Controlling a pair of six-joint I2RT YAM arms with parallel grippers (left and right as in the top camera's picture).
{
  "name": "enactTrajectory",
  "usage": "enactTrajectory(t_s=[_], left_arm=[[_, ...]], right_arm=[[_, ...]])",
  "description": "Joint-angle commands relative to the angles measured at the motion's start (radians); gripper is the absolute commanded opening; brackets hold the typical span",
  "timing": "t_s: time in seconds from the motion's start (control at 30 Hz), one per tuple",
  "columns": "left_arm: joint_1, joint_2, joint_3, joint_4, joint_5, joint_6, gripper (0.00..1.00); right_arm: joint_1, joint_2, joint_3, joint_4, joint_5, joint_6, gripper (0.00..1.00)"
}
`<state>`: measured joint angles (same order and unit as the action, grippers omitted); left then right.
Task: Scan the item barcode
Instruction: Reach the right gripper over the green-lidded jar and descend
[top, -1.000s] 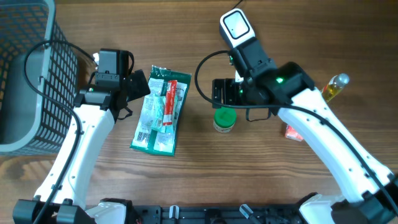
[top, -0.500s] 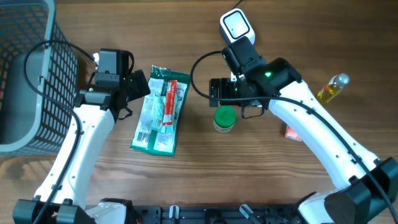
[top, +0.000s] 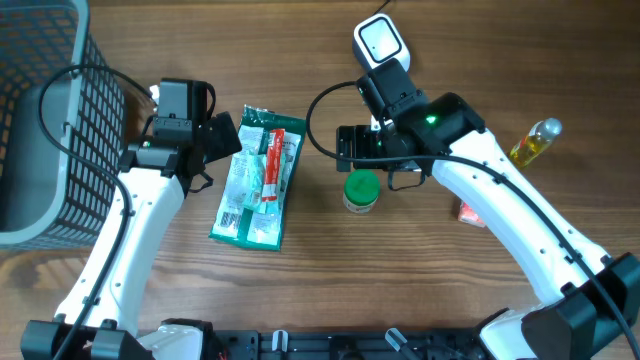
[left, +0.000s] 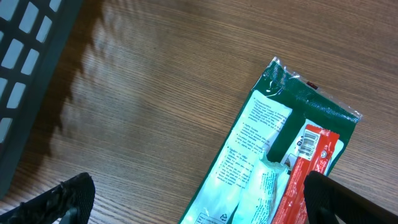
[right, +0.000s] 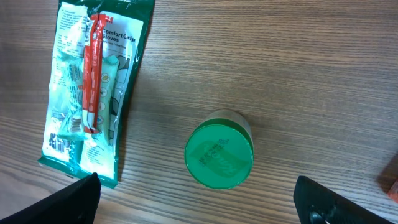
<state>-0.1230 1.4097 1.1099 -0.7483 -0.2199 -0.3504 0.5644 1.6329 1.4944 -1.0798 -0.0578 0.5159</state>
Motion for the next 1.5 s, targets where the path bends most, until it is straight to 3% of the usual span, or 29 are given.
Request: enactTrajectory(t_s=[0.0,0.6,0.8,0.97,1.07,1.2,1.33,1.37,1.4,1.47], left_arm=[[0.003,0.002,0.006,0.002,-0.013,0.002,1.00],[0.003,0.002,0.006,0.002,-0.013,0.002,1.00],[0.003,0.002,0.006,0.002,-0.013,0.002,1.00],[0.003,0.002,0.006,0.002,-0.013,0.002,1.00],[0.003,0.002,0.006,0.002,-0.013,0.002,1.00],[0.003,0.002,0.006,0.002,-0.013,0.002,1.00],[0.003,0.002,0.006,0.002,-0.013,0.002,1.00],[0.003,0.002,0.006,0.002,-0.013,0.002,1.00],[0.003,0.002,0.006,0.002,-0.013,0.002,1.00],[0.003,0.002,0.006,0.002,-0.013,0.002,1.00]], right_arm=[[0.001,0.015,-0.013,0.005,0.021,0.007,1.00],[0.002,0.018,-0.015,0.021,0.024,0.008,1.00],[0.029,0.103,-0.015,0.017,0.024,0.015,1.00],[0.047,0.222,-0.015,-0.019,0.089,0.222,1.00],[0.047,0.304,-0.015,-0.017,0.052,0.248,0.99],[0.047,0.338,-0.015,-0.021,0.023,0.251,0.80],[0.048,0.340,-0.015,-0.026,0.047,0.241,0.74],[0.048,0.340,-0.015,-0.034,0.076,0.230,0.66],[0.048,0.340,-0.015,-0.037,0.092,0.190,0.58],[0.047,0.340,-0.015,-0.032,0.096,0.072,0.57]])
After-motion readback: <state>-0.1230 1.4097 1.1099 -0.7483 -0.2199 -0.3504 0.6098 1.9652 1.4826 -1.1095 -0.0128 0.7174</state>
